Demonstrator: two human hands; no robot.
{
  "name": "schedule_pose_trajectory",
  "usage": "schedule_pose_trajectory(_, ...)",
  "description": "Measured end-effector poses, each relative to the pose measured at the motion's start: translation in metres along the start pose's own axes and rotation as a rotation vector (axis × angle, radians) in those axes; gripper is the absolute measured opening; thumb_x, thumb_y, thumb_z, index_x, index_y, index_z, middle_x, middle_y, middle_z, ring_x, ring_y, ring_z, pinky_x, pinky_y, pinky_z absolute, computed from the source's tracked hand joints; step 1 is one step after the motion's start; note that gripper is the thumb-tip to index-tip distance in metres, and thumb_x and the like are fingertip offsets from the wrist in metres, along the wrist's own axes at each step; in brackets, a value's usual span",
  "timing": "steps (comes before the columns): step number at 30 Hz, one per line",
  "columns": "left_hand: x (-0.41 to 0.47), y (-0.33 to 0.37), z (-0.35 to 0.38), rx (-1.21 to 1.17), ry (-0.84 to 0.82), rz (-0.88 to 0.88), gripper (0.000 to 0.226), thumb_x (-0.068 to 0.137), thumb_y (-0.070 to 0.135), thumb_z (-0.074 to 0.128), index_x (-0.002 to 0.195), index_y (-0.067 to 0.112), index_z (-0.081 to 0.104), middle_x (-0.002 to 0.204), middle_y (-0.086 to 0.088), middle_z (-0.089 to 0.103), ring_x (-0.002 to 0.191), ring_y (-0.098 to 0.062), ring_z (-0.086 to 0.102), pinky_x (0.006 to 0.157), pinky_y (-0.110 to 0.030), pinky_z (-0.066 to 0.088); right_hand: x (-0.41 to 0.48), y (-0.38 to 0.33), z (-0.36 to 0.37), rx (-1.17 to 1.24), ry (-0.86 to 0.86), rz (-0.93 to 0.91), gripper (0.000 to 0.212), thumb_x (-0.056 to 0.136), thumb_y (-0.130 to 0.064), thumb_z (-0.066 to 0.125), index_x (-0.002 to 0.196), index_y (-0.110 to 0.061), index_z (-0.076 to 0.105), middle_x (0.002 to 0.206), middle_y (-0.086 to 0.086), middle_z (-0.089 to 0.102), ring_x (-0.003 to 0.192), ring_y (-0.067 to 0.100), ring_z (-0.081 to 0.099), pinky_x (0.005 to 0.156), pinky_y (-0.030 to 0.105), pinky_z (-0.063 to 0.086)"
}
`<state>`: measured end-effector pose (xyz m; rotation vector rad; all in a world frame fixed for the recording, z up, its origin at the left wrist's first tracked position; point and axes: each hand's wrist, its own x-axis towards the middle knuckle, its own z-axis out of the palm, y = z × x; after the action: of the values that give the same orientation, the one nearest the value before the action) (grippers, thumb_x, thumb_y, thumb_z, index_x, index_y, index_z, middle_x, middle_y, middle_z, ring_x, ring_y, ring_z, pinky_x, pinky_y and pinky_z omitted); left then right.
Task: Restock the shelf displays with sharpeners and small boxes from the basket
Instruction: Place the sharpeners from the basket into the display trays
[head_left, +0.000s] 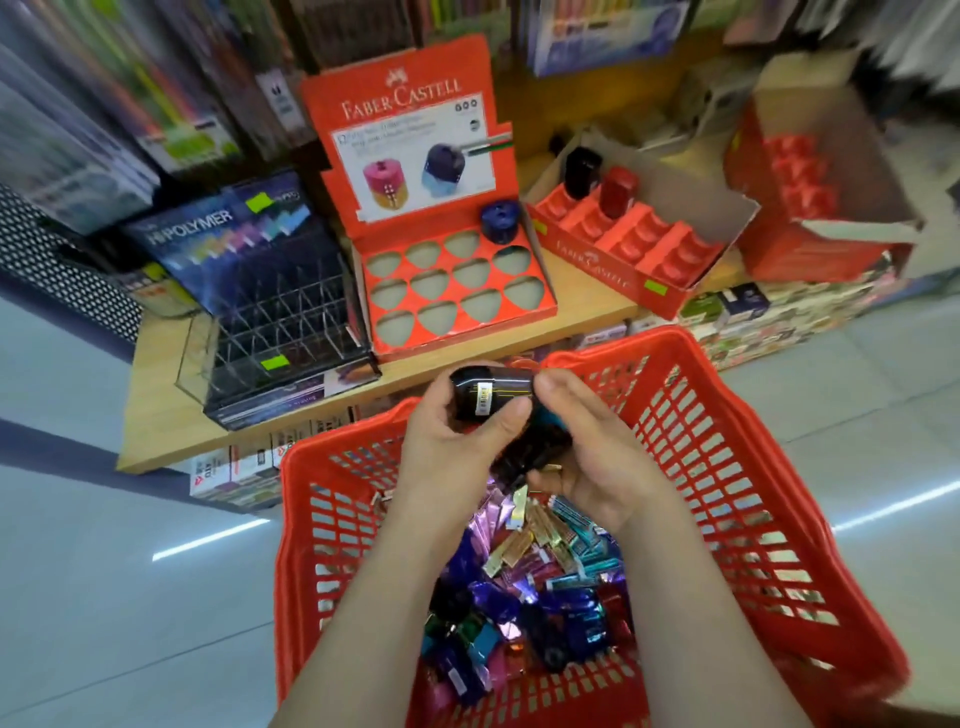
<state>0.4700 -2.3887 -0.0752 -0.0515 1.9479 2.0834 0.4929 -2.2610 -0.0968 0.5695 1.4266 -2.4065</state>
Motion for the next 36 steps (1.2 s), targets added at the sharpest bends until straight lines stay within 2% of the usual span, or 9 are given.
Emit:
schedule_pose_trajectory(4, 0.003, 0.013, 0.013, -0.101, 0.064, -0.003, 0.025, 0.079, 0.007, 0.073, 0.1, 0.017, 0.065, 0.101, -0.009, 0.072, 0.098, -0.028, 0.069, 0.088, -0.047, 0.054, -0.01, -0.01, -0.012, 0.089, -0.011, -0.067, 0.046, 0.067, -0.053, 0.068, 0.105, -0.028, 0.063, 0.103, 0.006, 0.061, 0.083, 0.02, 0.061, 0.049, 0.025, 0.05)
schedule_pose_trajectory(7, 0.006, 0.021, 0.012, -0.158, 0.081, -0.125, 0.016, 0.085, 0.015, 0.069, 0.097, 0.023, 0.064, 0.098, -0.004, 0.074, 0.092, -0.023, 0.07, 0.084, -0.043, 0.056, -0.018, -0.019, -0.02, 0.105, -0.014, -0.093, 0.042, 0.069, -0.05, 0.068, 0.103, -0.026, 0.062, 0.098, 0.004, 0.065, 0.077, 0.019, 0.065, 0.049, 0.025, 0.051)
schedule_pose_trajectory(11, 0.006, 0.028, 0.012, 0.257, -0.131, -0.137, 0.015, 0.083, 0.028, 0.073, 0.097, 0.025, 0.07, 0.096, 0.003, 0.075, 0.094, -0.016, 0.07, 0.092, -0.042, 0.052, -0.019, -0.034, -0.02, -0.143, -0.054, -0.1, 0.041, 0.068, -0.048, 0.07, 0.106, -0.031, 0.066, 0.114, 0.009, 0.062, 0.097, 0.032, 0.067, 0.061, 0.033, 0.056)
schedule_pose_trajectory(15, 0.015, 0.039, 0.012, 0.554, -0.266, -0.071, 0.021, 0.08, 0.032, 0.075, 0.101, 0.031, 0.07, 0.093, 0.015, 0.073, 0.089, 0.002, 0.066, 0.079, -0.021, 0.047, -0.019, -0.045, -0.025, -0.327, -0.095, -0.091, 0.043, 0.063, -0.044, 0.078, 0.103, -0.036, 0.067, 0.105, 0.007, 0.065, 0.084, 0.022, 0.069, 0.062, 0.033, 0.055)
schedule_pose_trajectory(22, 0.038, 0.046, 0.017, 0.85, -0.347, 0.049, 0.024, 0.072, 0.035, 0.081, 0.092, 0.038, 0.067, 0.086, 0.017, 0.071, 0.083, -0.002, 0.064, 0.082, -0.035, 0.053, -0.012, -0.045, -0.033, -0.357, -0.044, -0.166, 0.036, 0.068, -0.049, 0.074, 0.099, -0.03, 0.068, 0.089, 0.012, 0.065, 0.069, 0.024, 0.064, 0.052, 0.03, 0.051)
schedule_pose_trajectory(25, 0.05, 0.046, 0.015, 0.708, -0.27, 0.014, 0.031, 0.074, 0.025, 0.082, 0.102, 0.033, 0.07, 0.094, 0.016, 0.073, 0.093, -0.006, 0.067, 0.093, -0.039, 0.051, -0.009, -0.039, -0.034, -0.17, 0.048, -0.161, 0.035, 0.069, -0.05, 0.07, 0.097, -0.029, 0.069, 0.083, 0.002, 0.067, 0.066, 0.019, 0.063, 0.05, 0.03, 0.048)
schedule_pose_trajectory(30, 0.06, 0.049, 0.032, 0.028, -0.118, -0.067, 0.037, 0.058, 0.023, 0.078, 0.095, 0.018, 0.076, 0.095, -0.009, 0.074, 0.089, -0.022, 0.067, 0.088, -0.037, 0.054, -0.001, -0.037, -0.033, 0.252, 0.136, -0.135, 0.039, 0.075, -0.042, 0.066, 0.108, -0.022, 0.069, 0.087, 0.009, 0.069, 0.064, 0.018, 0.065, 0.04, 0.023, 0.047)
schedule_pose_trajectory(33, 0.069, 0.047, 0.042, -0.118, -0.09, -0.091, 0.041, 0.065, 0.018, 0.073, 0.106, 0.013, 0.07, 0.094, -0.011, 0.072, 0.076, -0.02, 0.066, 0.07, -0.031, 0.058, 0.006, -0.039, -0.027, 0.362, 0.114, -0.175, 0.035, 0.076, -0.045, 0.066, 0.105, -0.028, 0.072, 0.092, 0.009, 0.069, 0.067, 0.018, 0.063, 0.042, 0.023, 0.047)
schedule_pose_trajectory(36, 0.079, 0.048, 0.046, -0.134, -0.057, -0.07, 0.032, 0.07, 0.016, 0.07, 0.101, 0.015, 0.065, 0.078, -0.008, 0.069, 0.054, -0.014, 0.052, 0.051, -0.023, 0.051, 0.012, -0.047, -0.025, 0.362, 0.089, -0.204, 0.028, 0.077, -0.045, 0.065, 0.101, -0.032, 0.073, 0.087, 0.007, 0.068, 0.066, 0.019, 0.062, 0.043, 0.023, 0.048)
